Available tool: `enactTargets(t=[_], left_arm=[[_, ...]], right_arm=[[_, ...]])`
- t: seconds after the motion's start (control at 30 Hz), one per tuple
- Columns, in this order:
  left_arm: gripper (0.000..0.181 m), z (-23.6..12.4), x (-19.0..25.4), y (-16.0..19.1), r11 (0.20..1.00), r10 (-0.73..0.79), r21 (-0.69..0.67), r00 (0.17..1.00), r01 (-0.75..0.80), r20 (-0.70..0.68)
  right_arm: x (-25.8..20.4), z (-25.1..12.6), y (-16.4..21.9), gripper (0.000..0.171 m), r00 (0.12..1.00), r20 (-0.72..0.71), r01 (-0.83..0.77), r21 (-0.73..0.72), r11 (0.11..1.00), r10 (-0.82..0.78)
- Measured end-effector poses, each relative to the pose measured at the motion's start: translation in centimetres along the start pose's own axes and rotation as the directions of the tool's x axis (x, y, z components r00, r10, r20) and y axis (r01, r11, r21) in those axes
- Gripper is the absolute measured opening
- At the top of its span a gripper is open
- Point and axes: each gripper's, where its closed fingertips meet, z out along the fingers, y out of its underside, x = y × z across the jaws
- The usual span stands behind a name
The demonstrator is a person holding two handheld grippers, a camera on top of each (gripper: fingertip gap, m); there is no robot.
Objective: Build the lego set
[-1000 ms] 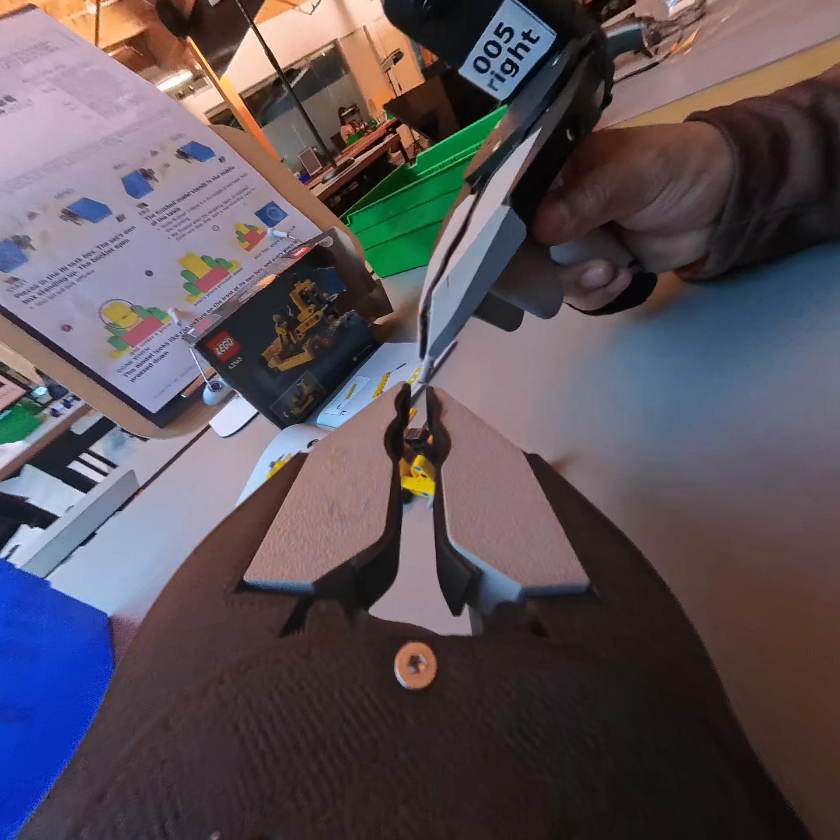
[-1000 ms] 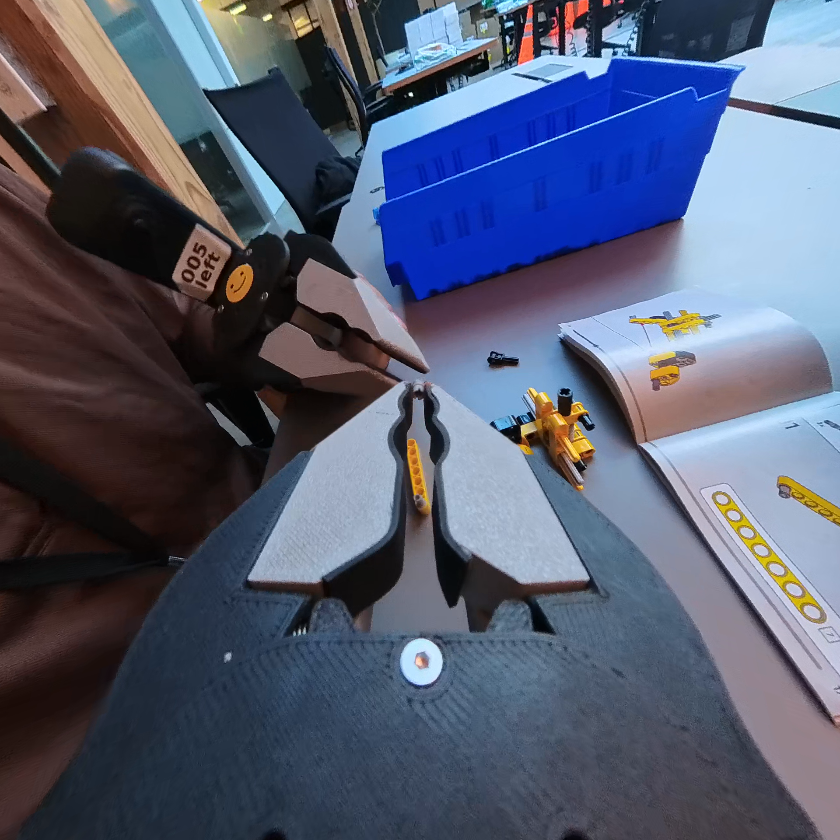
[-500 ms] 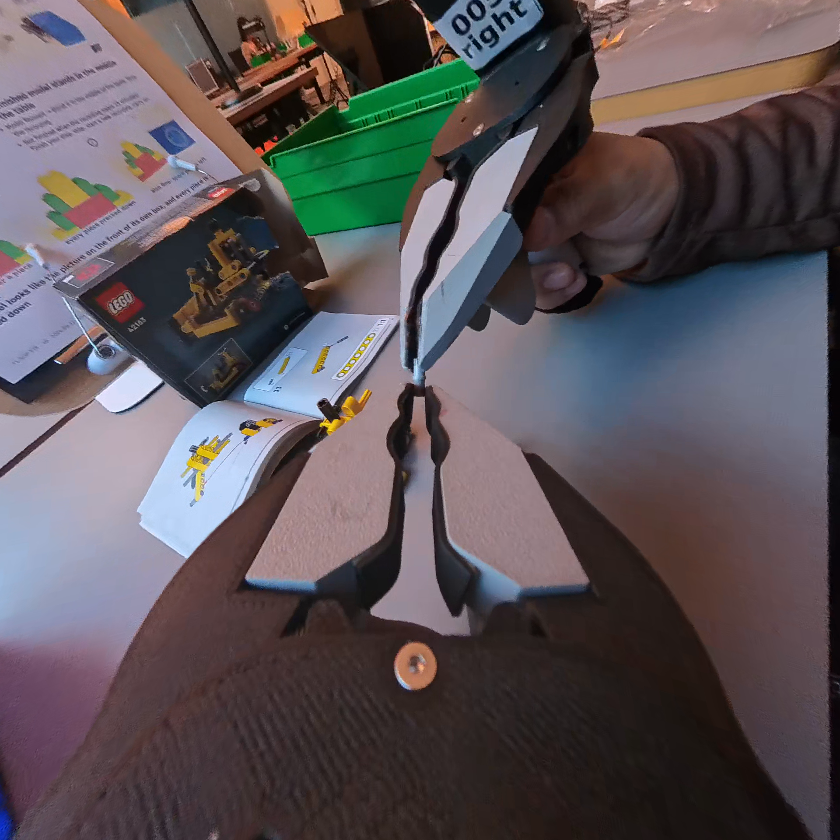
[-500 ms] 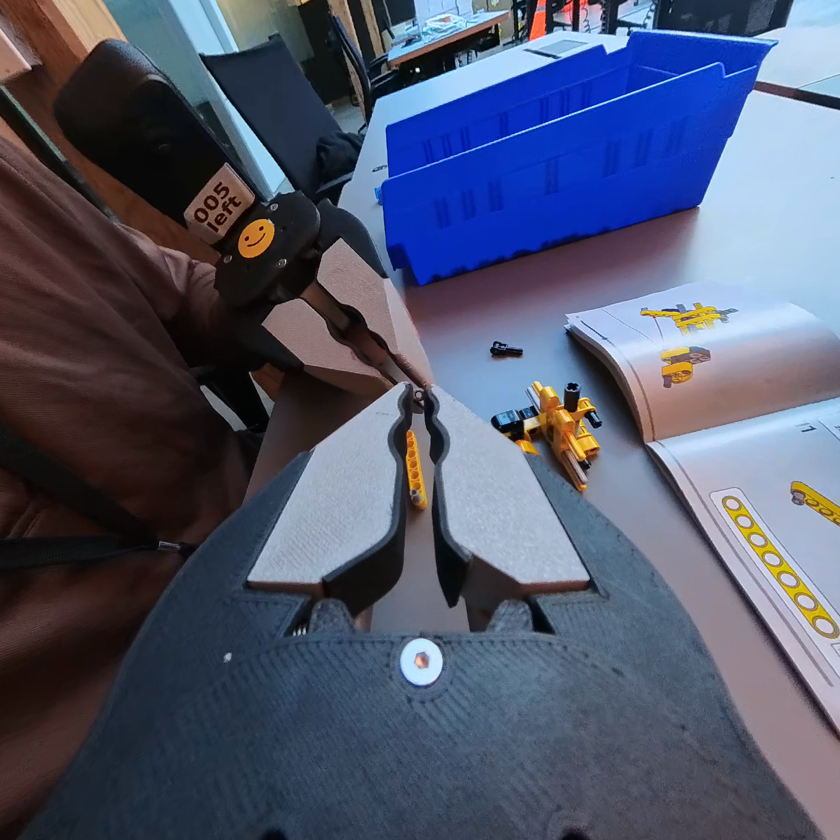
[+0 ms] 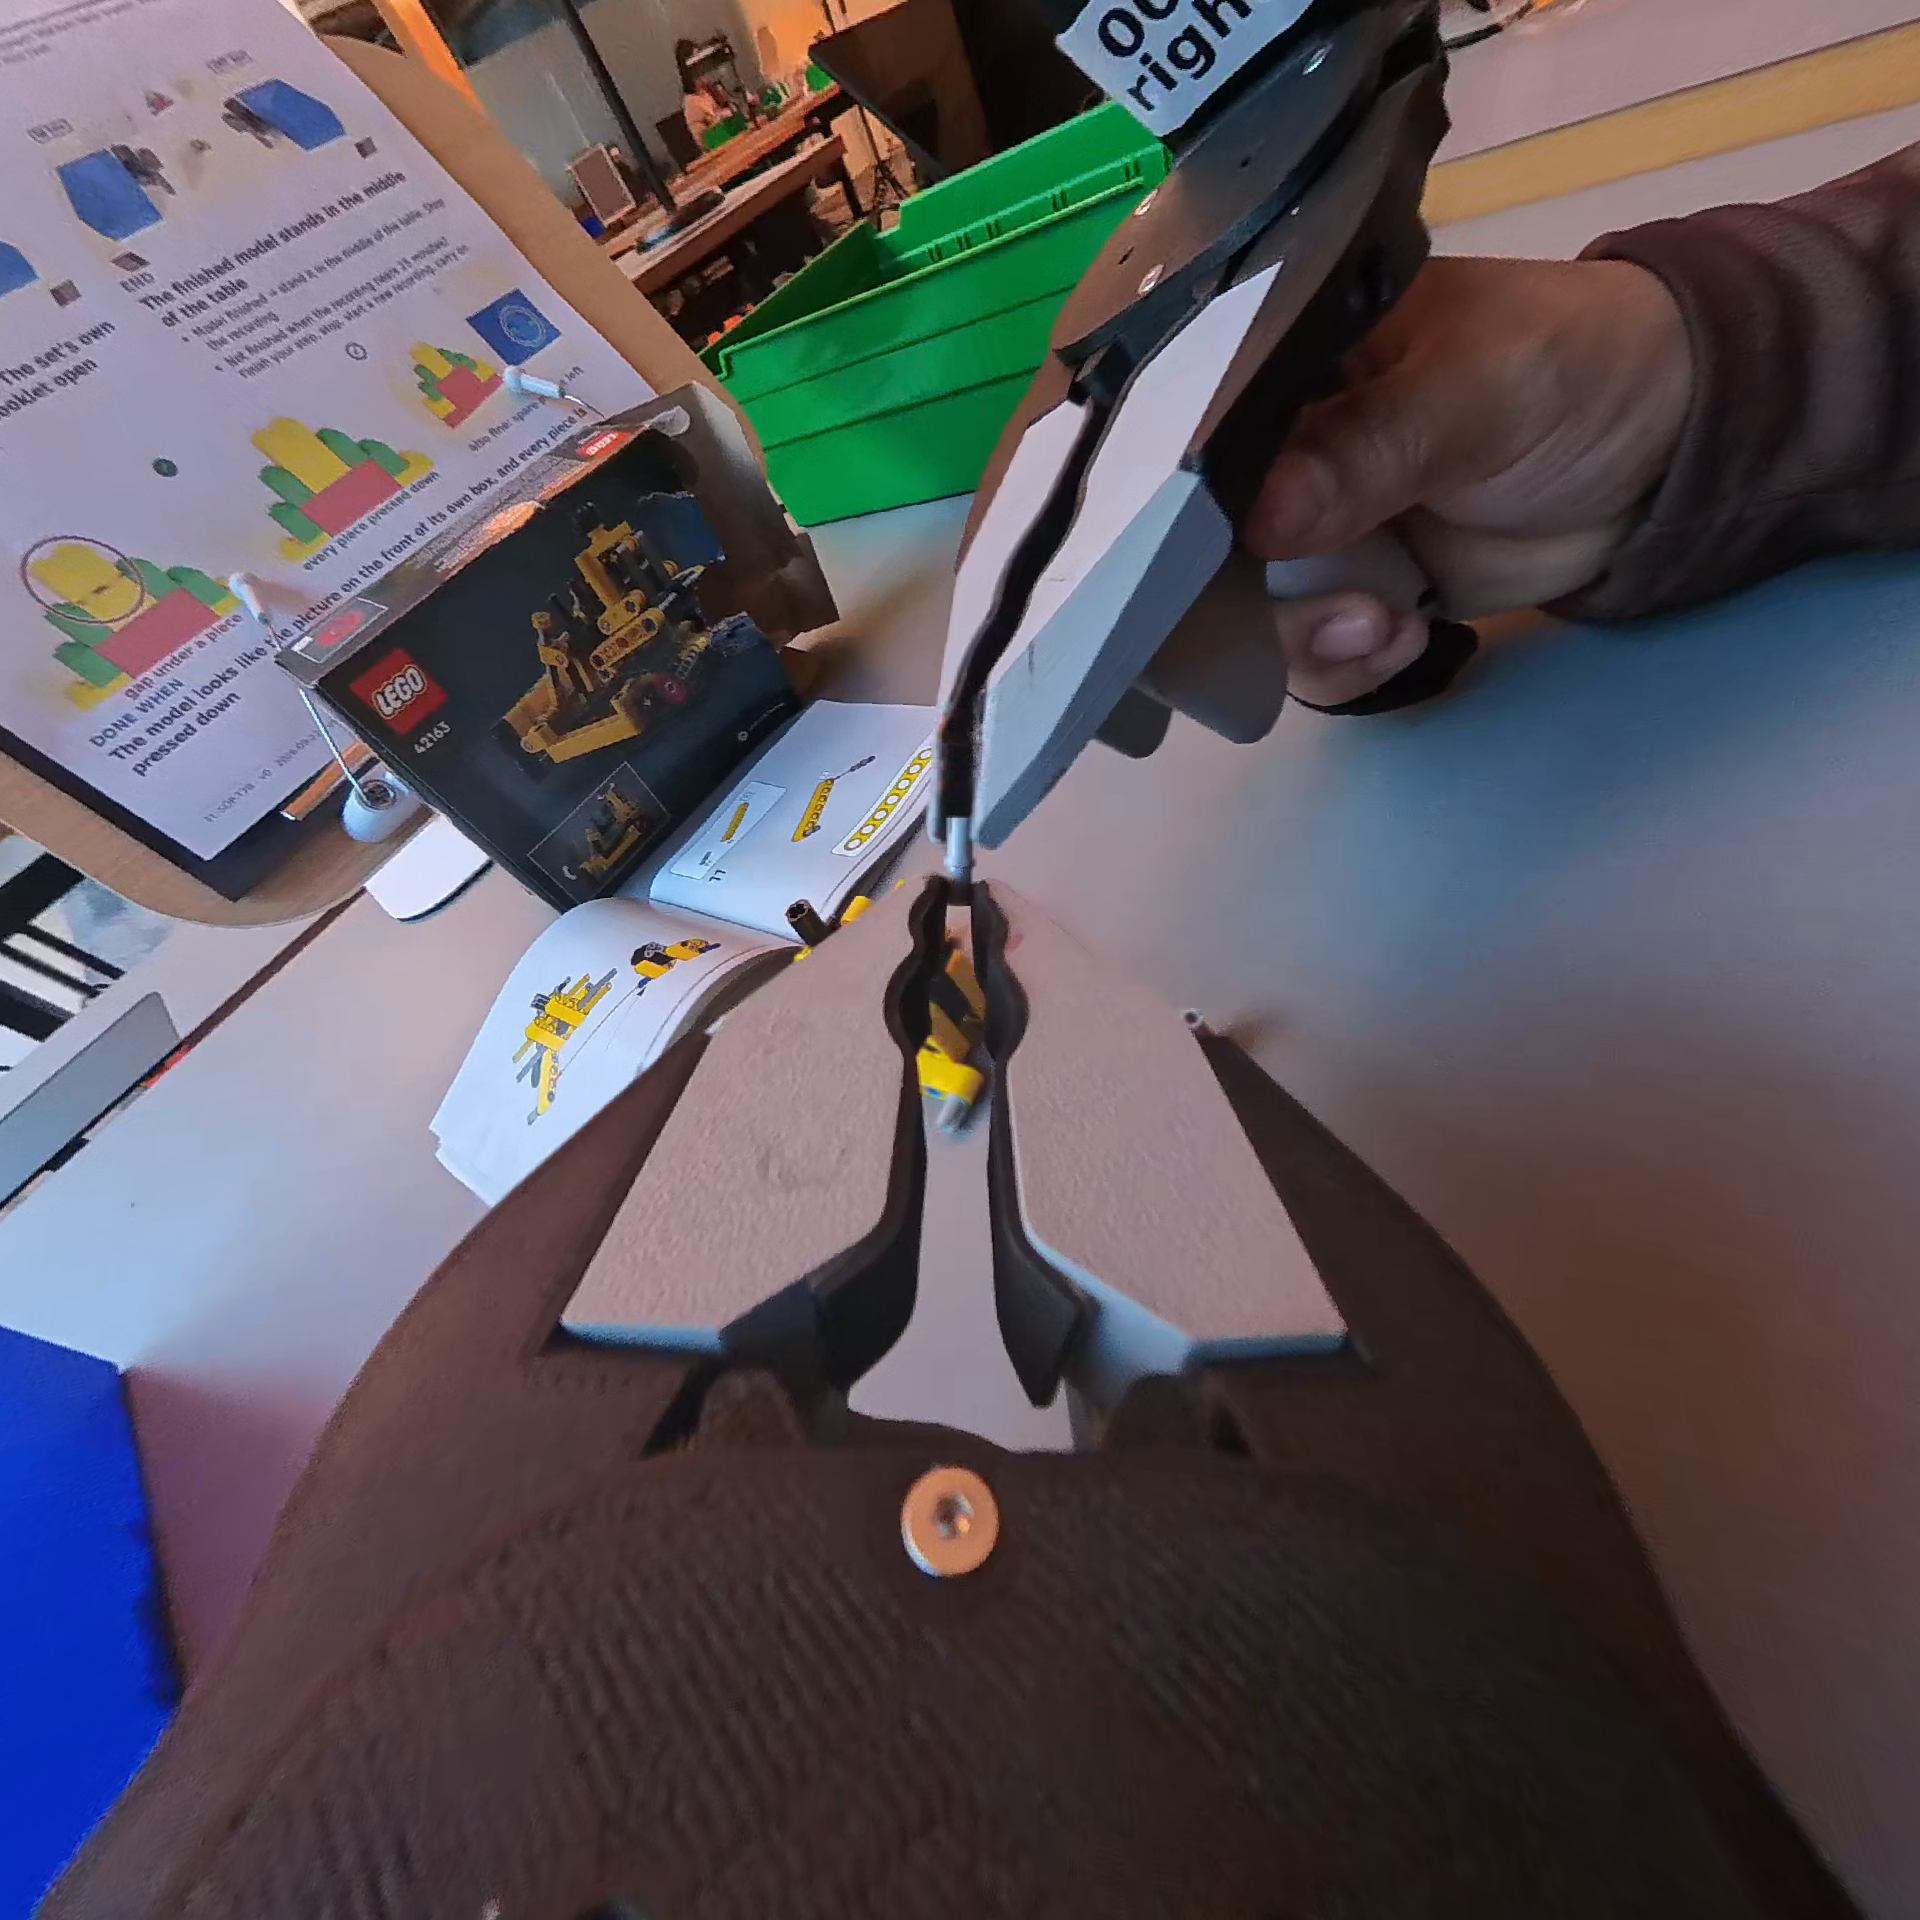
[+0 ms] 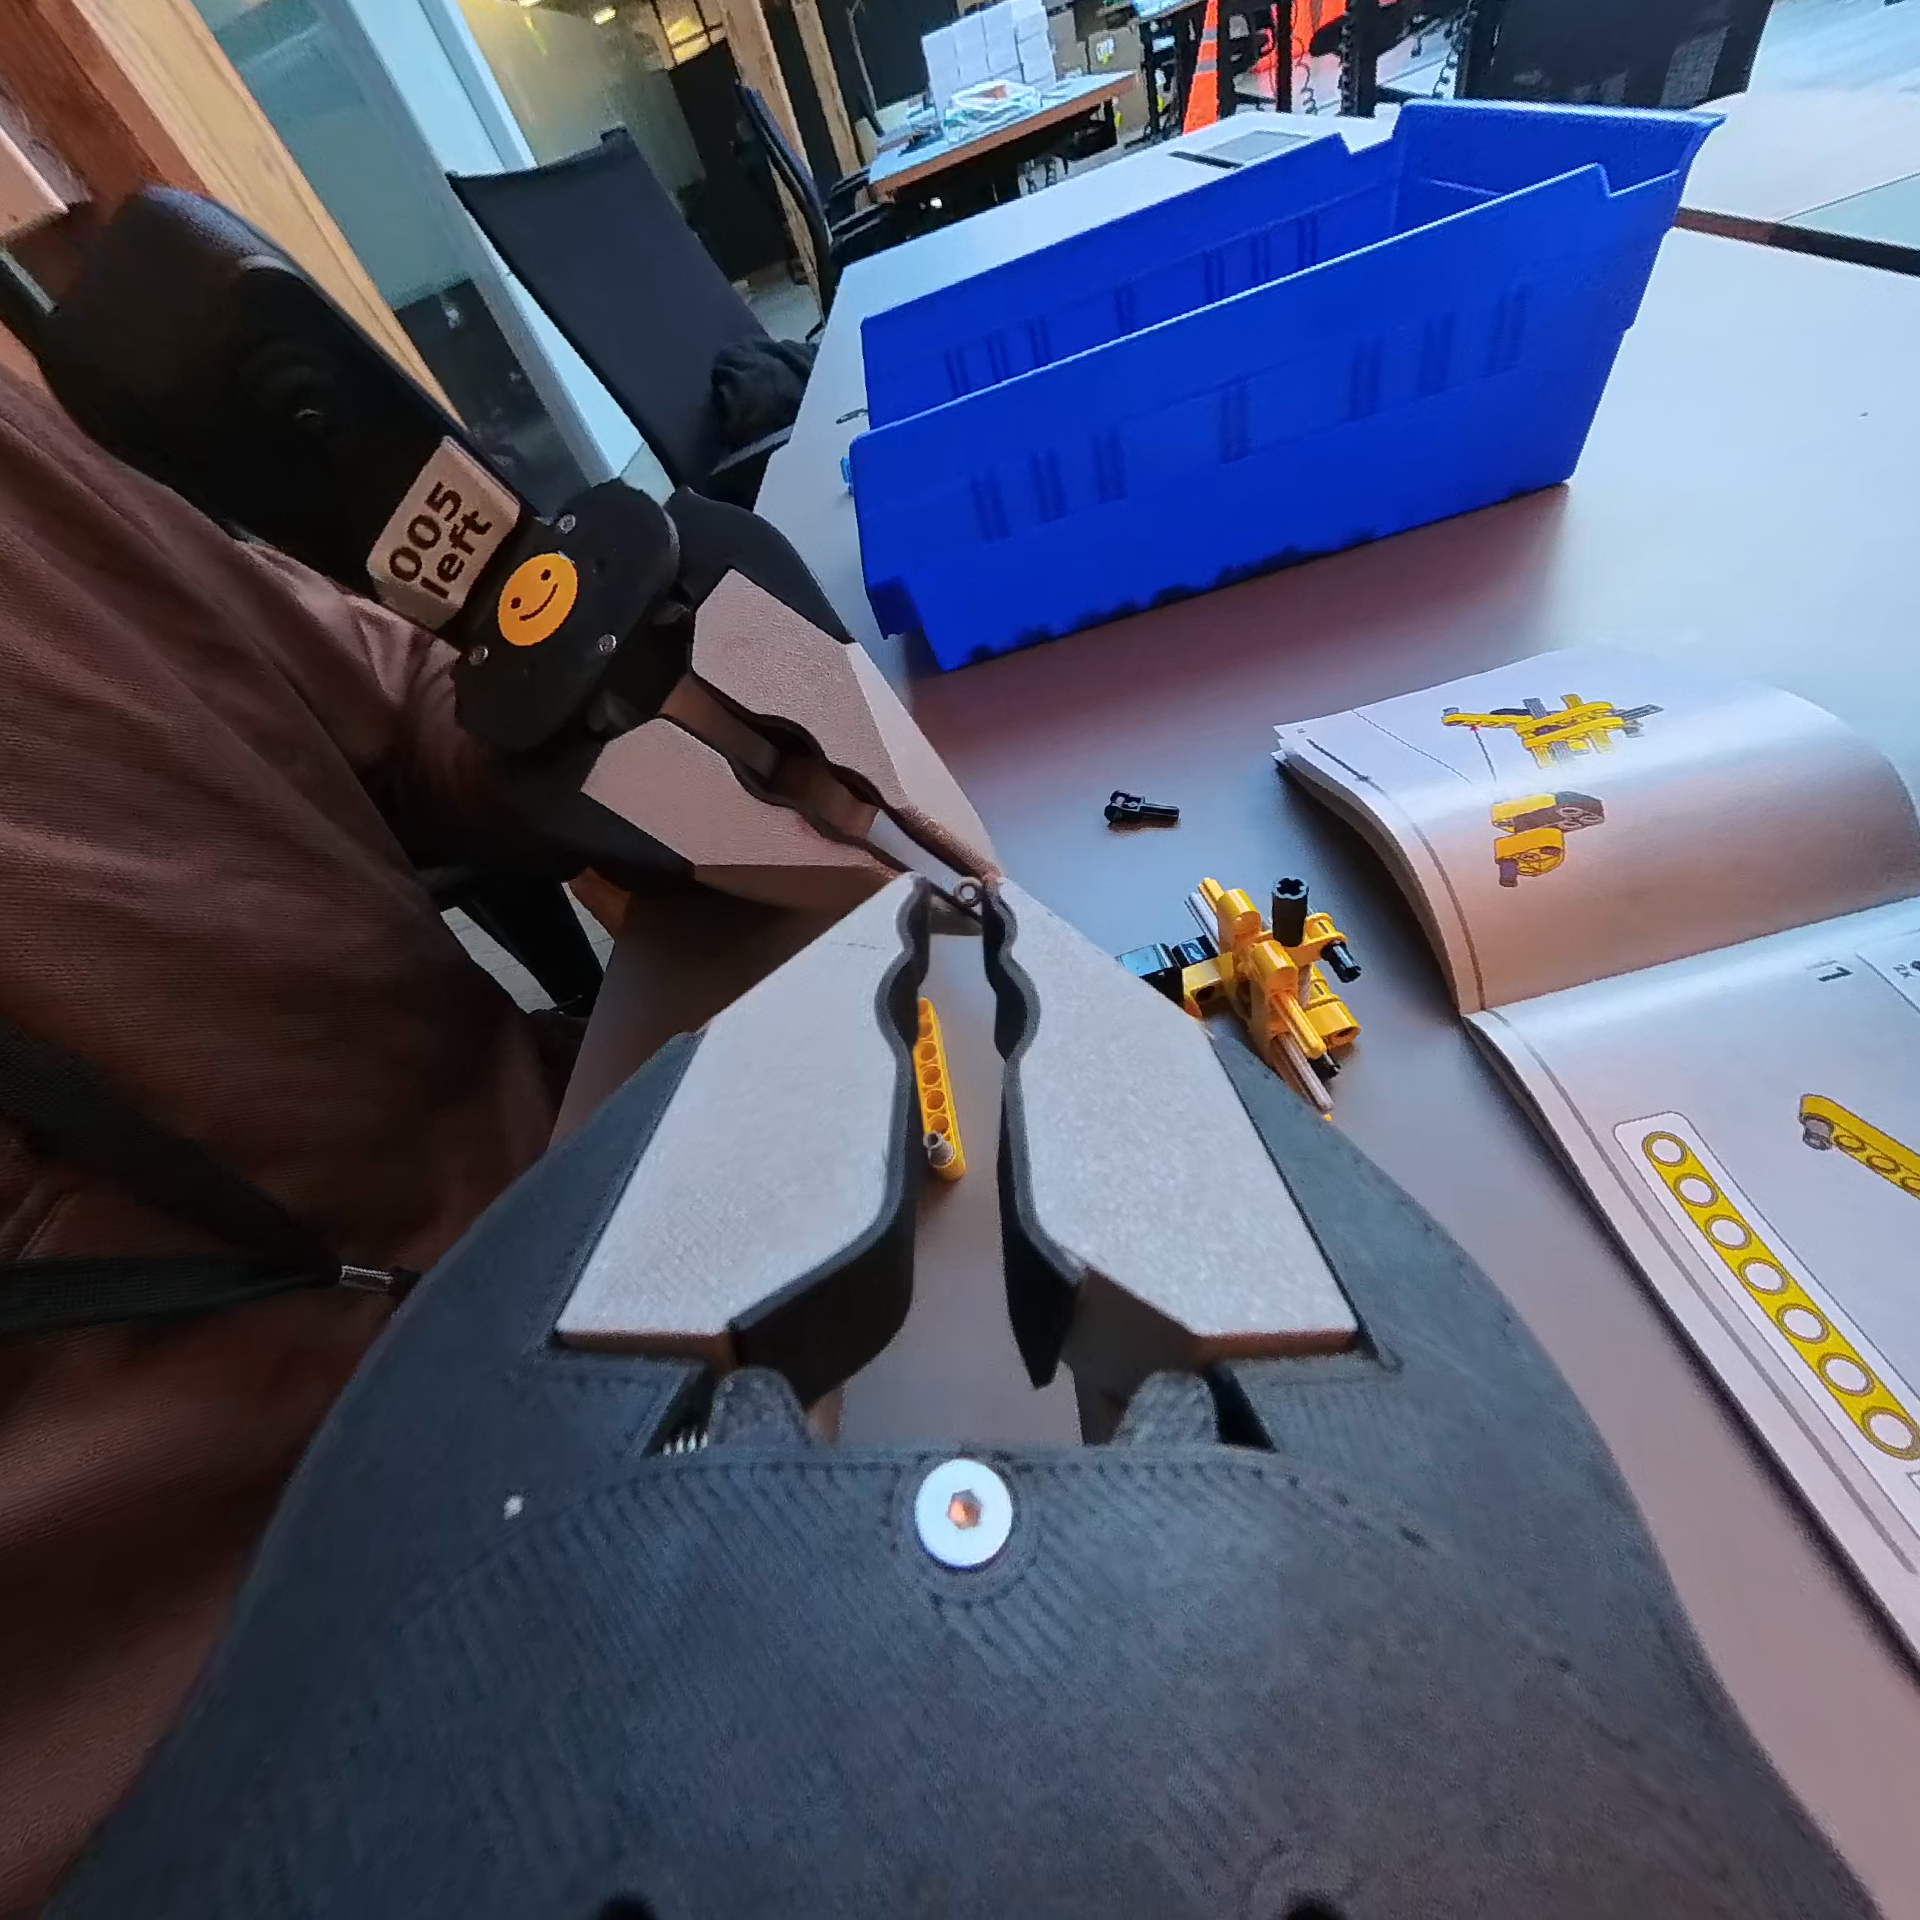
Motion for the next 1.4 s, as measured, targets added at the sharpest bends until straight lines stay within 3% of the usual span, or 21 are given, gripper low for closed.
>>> enactTargets(t=[0.03, 0.47, 0.57, 0.67, 0.9, 1.13, 1.4], left_arm=[[0.001, 0.0, 0.0, 0.0, 1.0, 0.008, -0.001, 1.0, -0.008, 0.006], [0.005, -0.2, 0.4, 0.2, 1.0, 0.002, -0.015, 1.0, -0.002, -0.005], [0.011, -1.2, 1.1, 0.8, 0.996, -0.071, -0.061, 0.991, 0.064, -0.116], [0.017, -2.4, 1.8, 3.2, 0.975, -0.141, -0.199, 0.962, 0.095, -0.232], [0.018, -3.1, 3.8, 6.8, 0.933, -0.166, -0.361, 0.891, 0.003, -0.422], [0.006, -2.3, 3.7, 6.8, 0.931, -0.166, -0.365, 0.883, -0.006, -0.439], [0.01, -2.4, 3.3, 6.9, 0.93, -0.182, -0.368, 0.88, 0.008, -0.439]], right_arm=[[0.0, 0.0, 0.0, 0.006, 1.0, 0.003, 0.0, -0.001, 1.0, 0.0], [0.0, 0.3, 0.2, 0.001, 0.999, -0.012, 0.031, -0.027, 0.999, -0.031], [-0.5, 0.6, 0.8, 0.001, 0.998, 0.0, 0.067, -0.081, 0.994, -0.067], [-1.0, 1.3, 1.9, 0.001, 0.991, 0.008, 0.131, -0.17, 0.977, -0.132], [-1.7, 3.8, 3.7, 0.001, 0.974, 0.018, 0.218, -0.352, 0.91, -0.226], [-1.1, 4.6, 5.7, 0.001, 0.975, 0.022, 0.206, -0.457, 0.865, -0.22], [-0.9, 4.7, 5.9, 0.001, 0.976, 0.024, 0.202, -0.472, 0.858, -0.216]])
